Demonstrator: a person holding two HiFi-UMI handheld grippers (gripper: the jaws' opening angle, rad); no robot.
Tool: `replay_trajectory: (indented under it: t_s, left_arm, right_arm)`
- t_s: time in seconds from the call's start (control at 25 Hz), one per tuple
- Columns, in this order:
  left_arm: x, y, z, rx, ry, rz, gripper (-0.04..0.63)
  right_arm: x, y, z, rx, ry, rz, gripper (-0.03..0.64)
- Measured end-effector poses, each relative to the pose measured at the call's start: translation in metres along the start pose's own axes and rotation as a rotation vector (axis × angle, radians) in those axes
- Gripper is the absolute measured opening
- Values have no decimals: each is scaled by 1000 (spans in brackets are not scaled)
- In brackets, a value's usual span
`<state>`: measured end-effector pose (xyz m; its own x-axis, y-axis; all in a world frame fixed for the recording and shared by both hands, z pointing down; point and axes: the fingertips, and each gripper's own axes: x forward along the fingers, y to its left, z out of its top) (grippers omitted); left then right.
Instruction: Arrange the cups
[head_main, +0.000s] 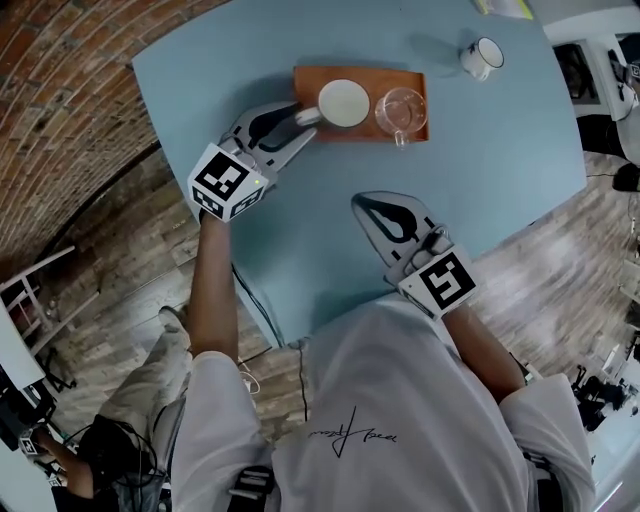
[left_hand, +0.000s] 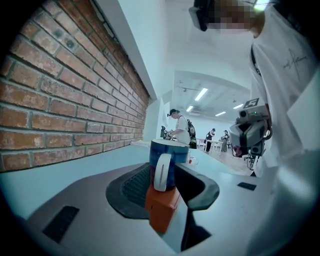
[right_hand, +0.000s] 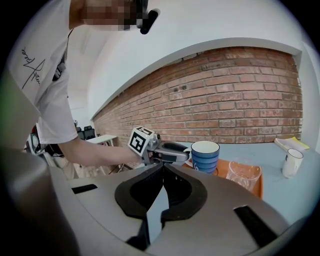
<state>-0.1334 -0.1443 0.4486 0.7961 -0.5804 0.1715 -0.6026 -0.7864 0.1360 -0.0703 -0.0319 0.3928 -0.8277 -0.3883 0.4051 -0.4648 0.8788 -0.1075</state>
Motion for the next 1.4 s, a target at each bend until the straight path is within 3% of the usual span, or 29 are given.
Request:
replay_trajectory:
  t_s: [0.4, 0.56, 0.76, 1.4]
  left_arm:
    - [6, -2, 0, 15, -22, -56, 140]
    - [6, -2, 1, 34, -19, -58, 84]
    - [7, -7, -1, 48, -8, -55, 72]
    - [2, -20, 11, 85, -38, 103, 58]
  right_arm:
    - [-4, -7, -9, 16, 23, -18, 21]
    - [-2, -7, -9, 19, 25, -15, 21]
    - [0, -5, -11, 24, 28, -9, 21]
    - [-6, -7, -11, 28, 3, -23, 21]
